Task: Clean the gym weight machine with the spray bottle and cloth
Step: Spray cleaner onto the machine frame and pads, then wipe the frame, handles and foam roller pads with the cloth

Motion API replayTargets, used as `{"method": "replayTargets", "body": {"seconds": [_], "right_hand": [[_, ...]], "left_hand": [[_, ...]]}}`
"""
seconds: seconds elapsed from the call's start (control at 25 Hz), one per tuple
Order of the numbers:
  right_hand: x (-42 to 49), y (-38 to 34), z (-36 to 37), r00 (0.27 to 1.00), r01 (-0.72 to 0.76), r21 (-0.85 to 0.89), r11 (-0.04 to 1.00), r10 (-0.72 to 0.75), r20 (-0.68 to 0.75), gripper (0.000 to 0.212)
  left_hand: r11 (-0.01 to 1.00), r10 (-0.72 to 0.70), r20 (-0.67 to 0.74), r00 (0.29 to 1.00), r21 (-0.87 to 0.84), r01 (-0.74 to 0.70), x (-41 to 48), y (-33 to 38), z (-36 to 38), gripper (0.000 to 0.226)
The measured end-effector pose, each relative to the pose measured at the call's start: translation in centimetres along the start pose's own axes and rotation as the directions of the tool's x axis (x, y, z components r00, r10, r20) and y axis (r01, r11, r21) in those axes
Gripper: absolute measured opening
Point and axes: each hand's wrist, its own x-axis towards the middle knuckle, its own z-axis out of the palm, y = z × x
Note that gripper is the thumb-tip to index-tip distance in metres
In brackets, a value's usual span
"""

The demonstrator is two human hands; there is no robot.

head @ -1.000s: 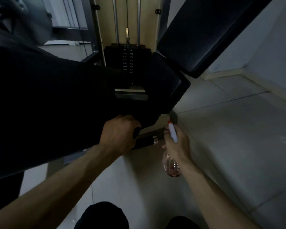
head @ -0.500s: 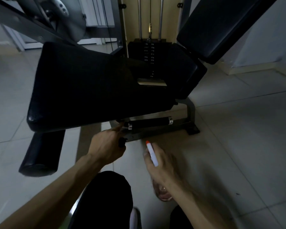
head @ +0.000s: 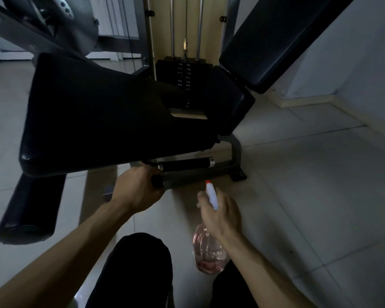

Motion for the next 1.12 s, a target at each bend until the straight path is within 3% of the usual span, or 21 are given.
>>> {"method": "replayTargets", "body": {"seconds": [0.12,0.28,0.44,0.56,0.68,0.8,0.96,1.04,1.12], "right_hand": [[0.2,0.8,-2.3,0.993,-0.112,0.081,0.990,0.113,-0.013,0.038],[1.3,2.6,-4.2,0.989,-0.132,0.227,0.965,0.143,-0.031,0.053],[3.6,7.4,-4.6,0.946,-0.239,0.100,0.966,0.255,-0.201,0.057],[5.2,13.2,-2.9,0.884,-0.411,0.072,0.909,0.417,-0.213,0.044],[6.0,19.6,-1.4,0.774,-0.577,0.205,0.791,0.609,-0.170,0.039],[5.5,24.6,0.0,0.685,-0.649,0.290,0.704,0.706,-0.179,0.031],[5.2,29.3,1.6,0.679,-0.692,0.126,0.711,0.699,-0.223,0.030],[5.3,31.9,2.0,0.682,-0.717,0.003,0.697,0.702,-0.206,0.029],[5.1,32.2,1.0,0.667,-0.732,0.026,0.681,0.725,-0.172,0.025]], "left_hand": [[0.990,-0.018,0.061,0.998,-0.139,0.026,1.3,2.7,1.0,0.006],[0.922,-0.018,0.241,0.970,-0.372,0.110,3.3,5.3,3.6,0.011],[0.634,-0.106,0.519,0.848,-0.622,0.459,4.2,8.1,5.3,0.026],[0.543,-0.109,0.700,0.706,-0.553,0.632,4.6,8.5,7.1,0.037],[0.523,-0.067,0.803,0.593,-0.478,0.706,5.1,8.2,9.2,0.040],[0.454,-0.032,0.872,0.488,-0.422,0.785,5.2,8.5,10.9,0.038],[0.359,0.042,0.917,0.397,-0.385,0.850,5.6,9.7,13.7,0.025],[0.355,0.050,0.923,0.382,-0.373,0.857,5.6,10.4,15.1,0.025],[0.374,0.059,0.929,0.365,-0.360,0.855,5.8,11.1,15.9,0.026]]}}
